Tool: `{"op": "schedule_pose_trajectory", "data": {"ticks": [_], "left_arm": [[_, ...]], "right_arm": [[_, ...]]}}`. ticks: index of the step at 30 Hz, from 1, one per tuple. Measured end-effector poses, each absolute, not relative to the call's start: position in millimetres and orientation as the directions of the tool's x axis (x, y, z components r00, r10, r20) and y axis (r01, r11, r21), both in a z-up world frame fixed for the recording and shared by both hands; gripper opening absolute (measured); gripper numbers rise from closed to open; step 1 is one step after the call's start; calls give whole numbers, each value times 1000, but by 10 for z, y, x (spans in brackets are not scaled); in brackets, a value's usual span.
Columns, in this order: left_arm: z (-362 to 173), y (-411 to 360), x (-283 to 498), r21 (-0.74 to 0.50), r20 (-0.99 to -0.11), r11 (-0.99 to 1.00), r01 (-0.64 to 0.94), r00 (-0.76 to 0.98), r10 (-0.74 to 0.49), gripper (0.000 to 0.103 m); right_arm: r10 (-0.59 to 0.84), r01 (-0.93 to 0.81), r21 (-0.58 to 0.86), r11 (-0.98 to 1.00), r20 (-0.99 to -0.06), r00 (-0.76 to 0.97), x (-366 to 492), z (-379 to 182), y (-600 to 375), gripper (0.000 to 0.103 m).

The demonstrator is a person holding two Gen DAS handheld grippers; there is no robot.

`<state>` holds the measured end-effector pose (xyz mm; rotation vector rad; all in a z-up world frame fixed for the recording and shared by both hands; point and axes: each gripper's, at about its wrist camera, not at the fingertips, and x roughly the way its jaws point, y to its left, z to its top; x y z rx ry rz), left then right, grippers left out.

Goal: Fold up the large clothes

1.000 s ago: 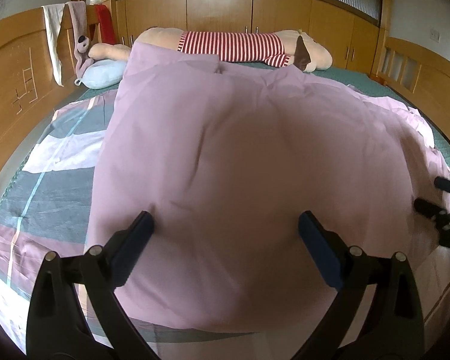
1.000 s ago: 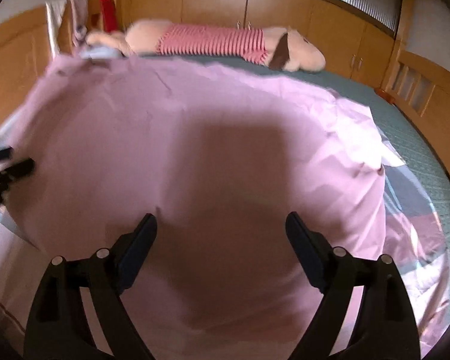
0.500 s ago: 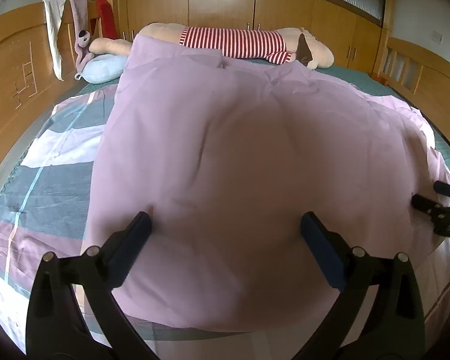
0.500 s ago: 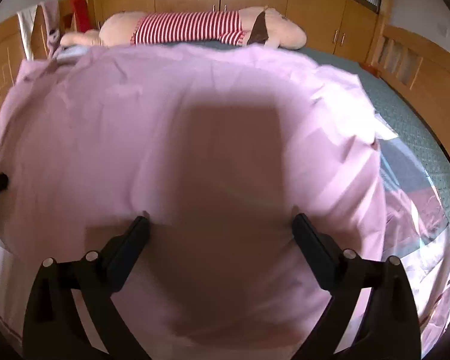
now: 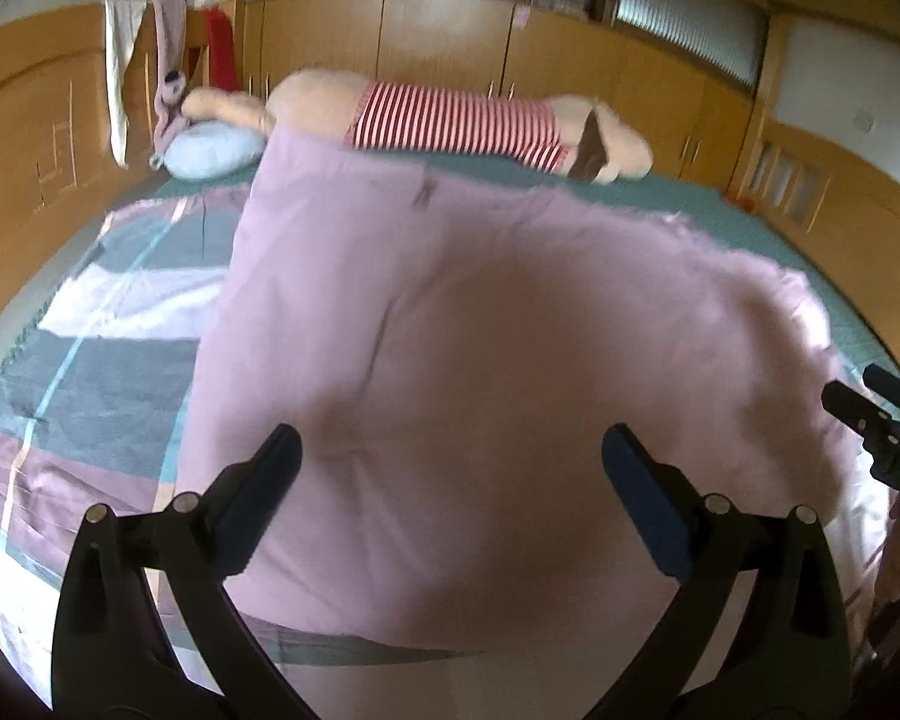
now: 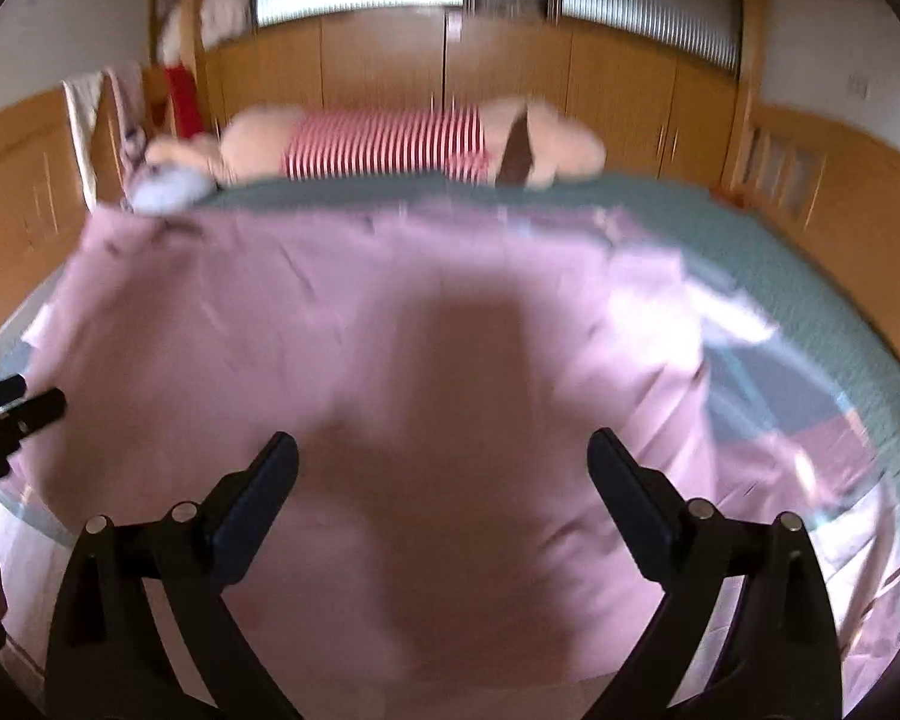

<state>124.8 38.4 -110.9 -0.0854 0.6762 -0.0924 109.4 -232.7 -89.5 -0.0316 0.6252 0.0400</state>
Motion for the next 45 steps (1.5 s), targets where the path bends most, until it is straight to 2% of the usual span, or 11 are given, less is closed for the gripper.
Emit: {"op": "schedule_pose_trajectory", "data": {"ticks": [9, 14, 20, 27, 37, 45], "left_arm": [[-456, -90, 479, -78, -506, 989, 127, 849, -149, 101], [-210, -362, 170, 10, -461, 994, 111, 882, -94, 101], [-247, -438, 64, -29, -496, 995, 94, 863, -96, 101], [-255, -409, 87, -16, -504, 1000, 27, 863, -32, 101], [-267, -296, 112, -31, -514, 999, 25, 857, -37, 101], [-292, -339, 122, -1, -528, 1000, 10, 849, -9, 101]], "right_arm": [[71, -41, 73, 997, -475, 877, 404, -408, -2465, 102], [28, 4, 68, 998, -463, 886, 193, -241, -2484, 102], [-24, 48, 37, 998, -475, 880, 100, -285, -2530, 102], [-52, 61, 0, 998, -499, 865, 129, -415, -2462, 102], [-86, 60, -72, 996, -428, 900, 57, -450, -2302, 102], [-80, 52, -77, 996, -441, 894, 103, -504, -2270, 102]]}}
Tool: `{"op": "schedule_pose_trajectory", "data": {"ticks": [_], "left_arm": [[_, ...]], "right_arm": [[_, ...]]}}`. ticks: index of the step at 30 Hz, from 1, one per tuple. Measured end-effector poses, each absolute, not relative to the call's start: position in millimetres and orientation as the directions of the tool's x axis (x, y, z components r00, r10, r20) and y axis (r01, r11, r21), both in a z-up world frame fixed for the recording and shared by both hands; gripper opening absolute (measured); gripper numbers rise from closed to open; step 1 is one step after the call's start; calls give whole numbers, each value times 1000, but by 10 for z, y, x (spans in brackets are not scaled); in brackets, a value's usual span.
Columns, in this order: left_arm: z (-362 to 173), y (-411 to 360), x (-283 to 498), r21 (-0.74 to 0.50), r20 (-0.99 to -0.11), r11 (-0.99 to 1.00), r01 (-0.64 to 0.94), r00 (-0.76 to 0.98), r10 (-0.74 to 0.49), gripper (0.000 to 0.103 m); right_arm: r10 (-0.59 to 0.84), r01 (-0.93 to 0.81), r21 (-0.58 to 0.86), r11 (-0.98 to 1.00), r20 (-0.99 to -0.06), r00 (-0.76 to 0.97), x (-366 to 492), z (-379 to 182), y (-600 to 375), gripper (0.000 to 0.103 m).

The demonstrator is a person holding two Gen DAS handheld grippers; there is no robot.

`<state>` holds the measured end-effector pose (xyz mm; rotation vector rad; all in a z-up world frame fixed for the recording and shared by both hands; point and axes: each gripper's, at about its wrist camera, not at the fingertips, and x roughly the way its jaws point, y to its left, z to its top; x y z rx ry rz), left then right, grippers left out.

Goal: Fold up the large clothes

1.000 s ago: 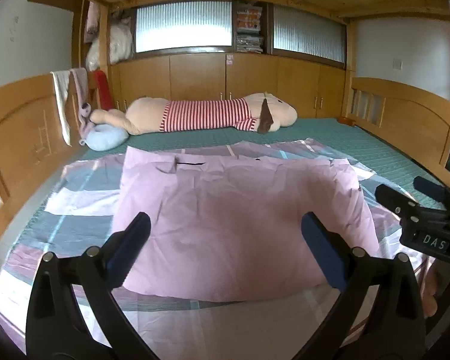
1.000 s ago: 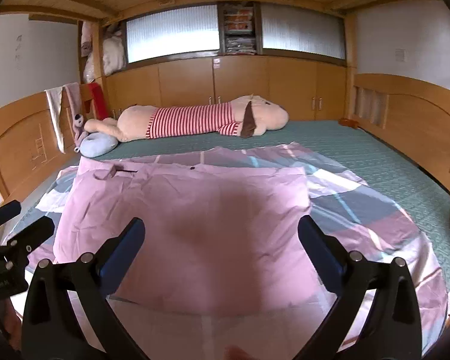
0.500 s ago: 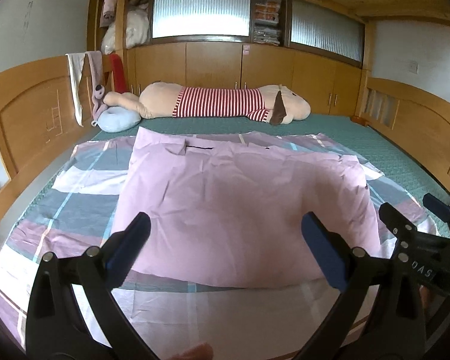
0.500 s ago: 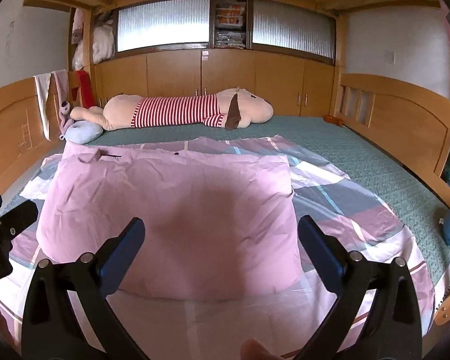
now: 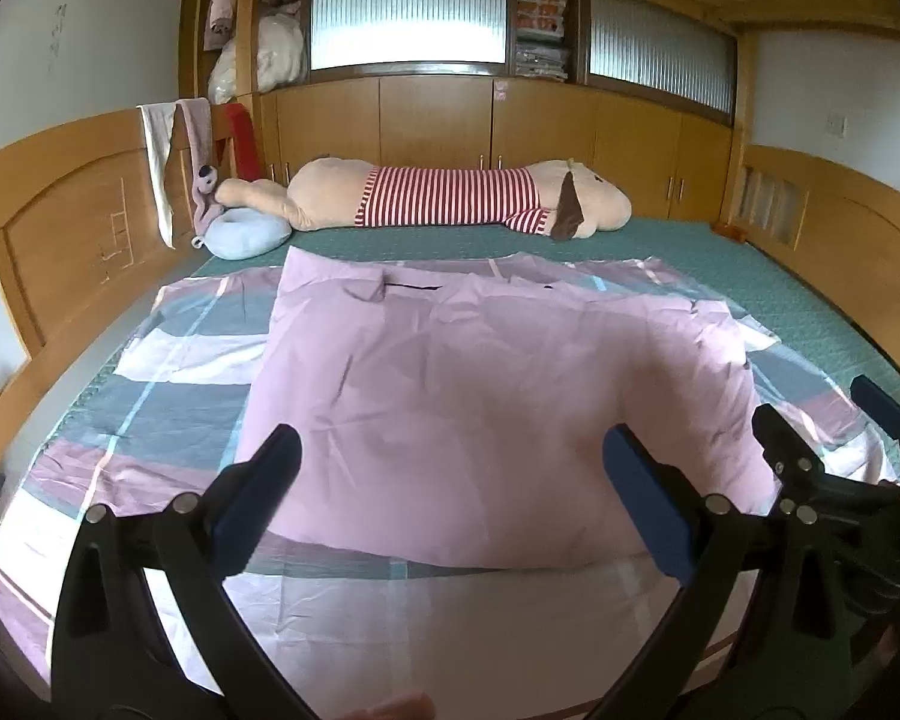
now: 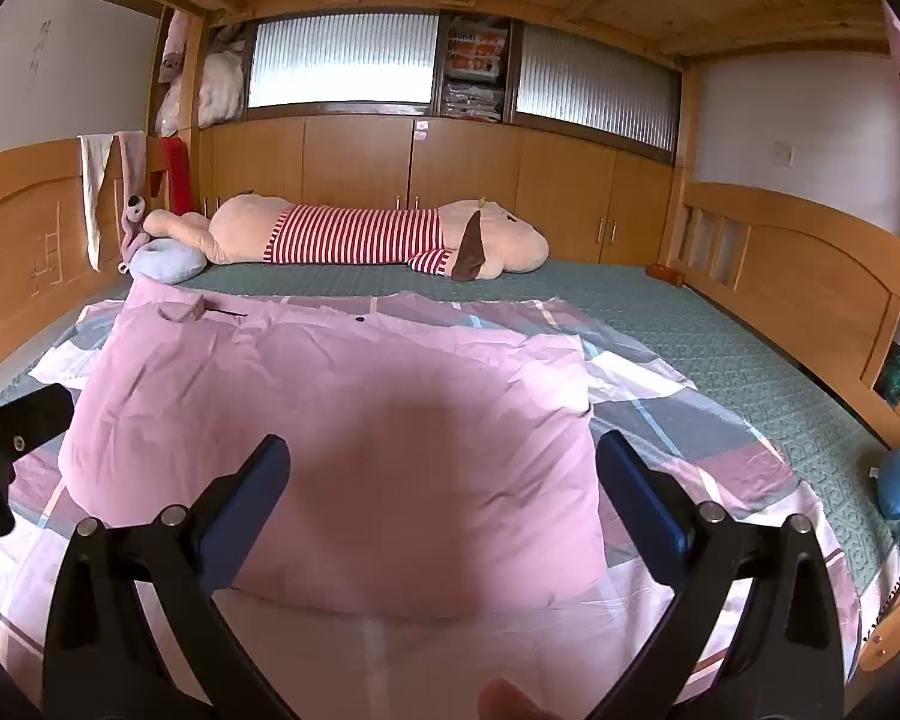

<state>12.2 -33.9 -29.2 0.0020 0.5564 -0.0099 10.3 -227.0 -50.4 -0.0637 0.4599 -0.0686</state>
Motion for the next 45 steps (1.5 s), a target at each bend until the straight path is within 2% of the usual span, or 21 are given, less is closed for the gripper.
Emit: {"op": "schedule_pose_trajectory", "data": {"ticks": [11, 19, 45], "left_arm": [[-295, -300, 122, -14, -531, 1000, 9, 848, -15, 101], [-312, -332, 113, 40, -529, 999, -12, 848, 31, 101], [-325, -253, 112, -46, -549, 997, 54, 833, -71, 101]], "right_arm": [[-74, 43, -78, 996, -450, 890, 128, -535, -2255, 102], [-68, 34, -83, 996, -456, 888, 148, -565, -2260, 102], [-61, 14, -104, 994, -466, 883, 171, -636, -2240, 102]]}}
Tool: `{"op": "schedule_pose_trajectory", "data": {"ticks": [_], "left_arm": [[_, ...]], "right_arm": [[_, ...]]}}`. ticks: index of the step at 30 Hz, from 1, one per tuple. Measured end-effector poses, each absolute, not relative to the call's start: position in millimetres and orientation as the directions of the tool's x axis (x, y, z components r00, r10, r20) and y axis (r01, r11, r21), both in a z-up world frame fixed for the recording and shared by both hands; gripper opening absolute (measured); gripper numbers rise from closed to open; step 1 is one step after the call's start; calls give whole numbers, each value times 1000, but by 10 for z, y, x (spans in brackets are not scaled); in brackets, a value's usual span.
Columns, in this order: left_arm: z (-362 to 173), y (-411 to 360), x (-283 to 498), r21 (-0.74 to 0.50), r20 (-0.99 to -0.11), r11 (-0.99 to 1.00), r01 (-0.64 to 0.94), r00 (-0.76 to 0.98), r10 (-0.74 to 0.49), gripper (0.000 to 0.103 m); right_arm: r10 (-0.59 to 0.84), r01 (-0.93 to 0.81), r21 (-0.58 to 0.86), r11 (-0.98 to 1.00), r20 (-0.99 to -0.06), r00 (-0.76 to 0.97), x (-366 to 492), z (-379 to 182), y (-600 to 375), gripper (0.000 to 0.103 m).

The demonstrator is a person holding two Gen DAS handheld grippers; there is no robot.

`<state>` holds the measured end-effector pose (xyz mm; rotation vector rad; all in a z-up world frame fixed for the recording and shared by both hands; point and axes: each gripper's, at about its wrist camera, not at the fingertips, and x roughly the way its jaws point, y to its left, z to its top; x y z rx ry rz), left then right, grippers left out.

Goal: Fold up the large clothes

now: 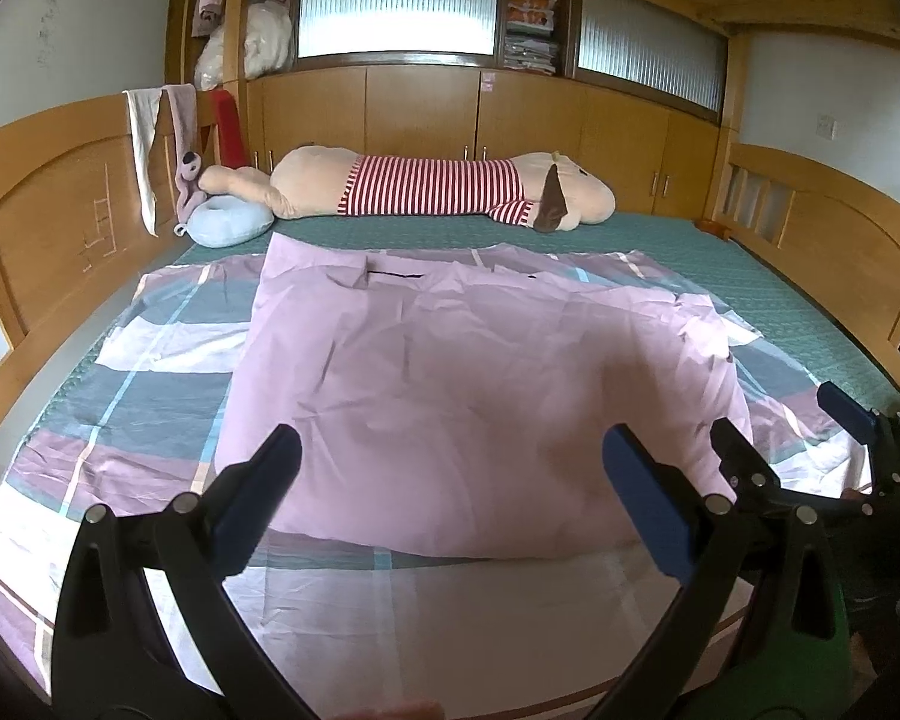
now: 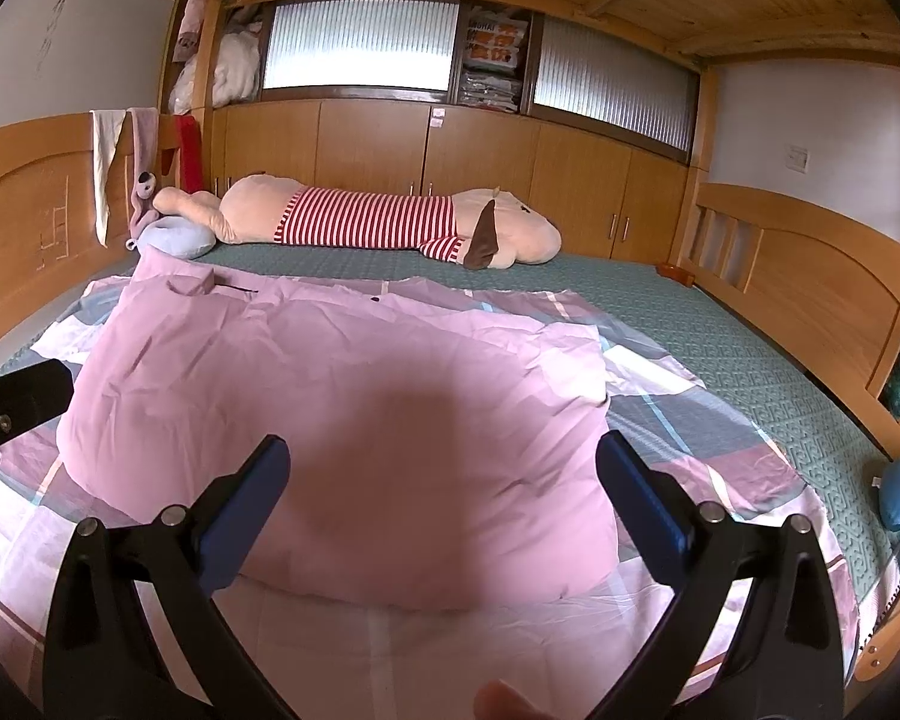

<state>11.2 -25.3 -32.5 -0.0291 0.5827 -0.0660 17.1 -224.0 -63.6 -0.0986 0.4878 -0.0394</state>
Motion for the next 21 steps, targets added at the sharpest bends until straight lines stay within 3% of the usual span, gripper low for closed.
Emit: {"op": "schedule_pose_trajectory", "data": {"ticks": [21], "left_arm": [[-319, -185, 118, -90, -548, 995, 48, 832, -89, 101]], "right_arm": [[-62, 10, -110, 994, -471, 880, 181, -649, -2229, 102]]}}
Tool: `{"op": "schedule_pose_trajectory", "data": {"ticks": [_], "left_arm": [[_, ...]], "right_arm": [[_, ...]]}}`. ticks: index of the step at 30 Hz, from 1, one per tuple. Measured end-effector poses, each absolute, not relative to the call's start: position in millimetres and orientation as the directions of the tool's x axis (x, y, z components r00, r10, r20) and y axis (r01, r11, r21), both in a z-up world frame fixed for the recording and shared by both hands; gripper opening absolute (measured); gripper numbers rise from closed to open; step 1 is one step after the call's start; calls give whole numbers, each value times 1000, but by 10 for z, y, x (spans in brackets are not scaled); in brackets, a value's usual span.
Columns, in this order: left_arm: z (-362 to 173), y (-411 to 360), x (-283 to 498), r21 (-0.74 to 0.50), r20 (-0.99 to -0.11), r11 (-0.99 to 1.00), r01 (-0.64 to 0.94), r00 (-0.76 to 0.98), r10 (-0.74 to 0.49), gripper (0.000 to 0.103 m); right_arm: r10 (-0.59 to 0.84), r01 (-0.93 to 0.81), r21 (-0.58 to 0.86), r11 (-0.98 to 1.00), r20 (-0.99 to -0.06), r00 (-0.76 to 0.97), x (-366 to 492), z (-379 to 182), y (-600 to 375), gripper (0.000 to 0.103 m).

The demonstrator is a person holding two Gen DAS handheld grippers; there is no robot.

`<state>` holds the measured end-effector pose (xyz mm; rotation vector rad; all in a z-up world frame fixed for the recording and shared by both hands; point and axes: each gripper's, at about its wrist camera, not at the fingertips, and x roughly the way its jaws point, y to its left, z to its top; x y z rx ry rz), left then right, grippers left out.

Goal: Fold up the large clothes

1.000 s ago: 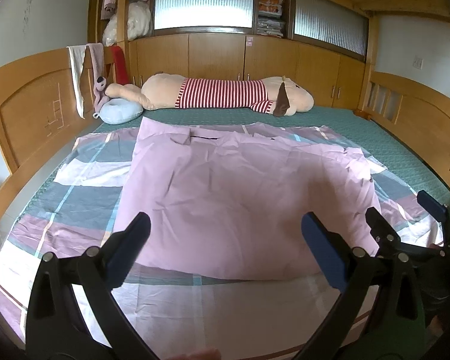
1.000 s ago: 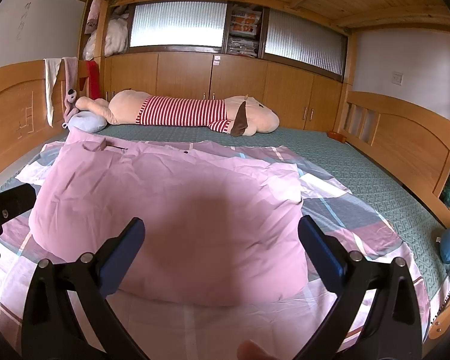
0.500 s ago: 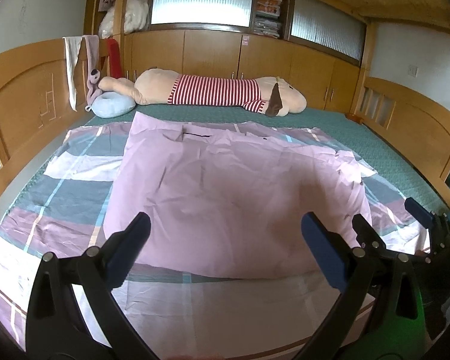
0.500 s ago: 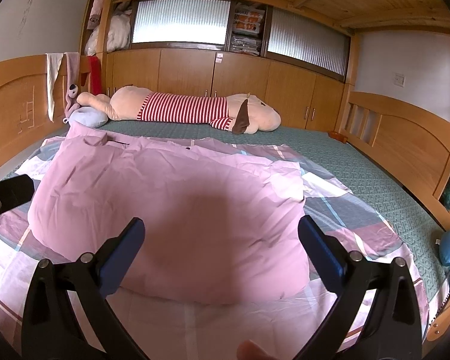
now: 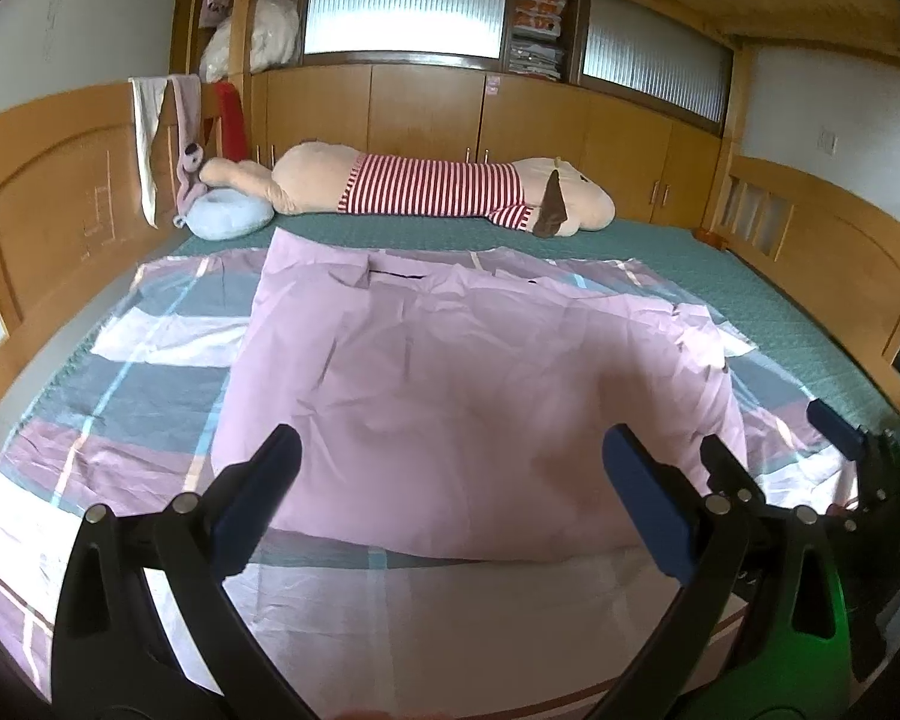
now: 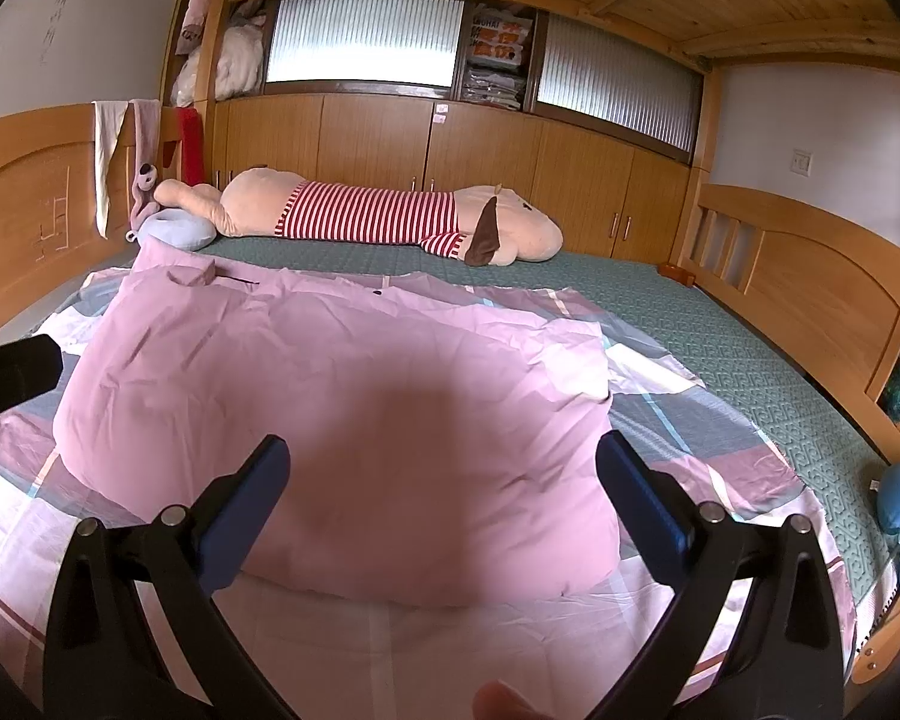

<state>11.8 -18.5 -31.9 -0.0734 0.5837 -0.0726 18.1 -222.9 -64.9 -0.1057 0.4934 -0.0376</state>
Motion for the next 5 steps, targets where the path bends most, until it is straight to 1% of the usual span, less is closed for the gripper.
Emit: {"op": "schedule_pose_trajectory", "data": {"ticks": [5], "left_arm": [[-335, -141, 137, -111, -559, 993, 33, 824, -90, 101]], "right_arm": [[-57, 4, -114, 994, -473, 879, 200, -682, -2251, 102]]}}
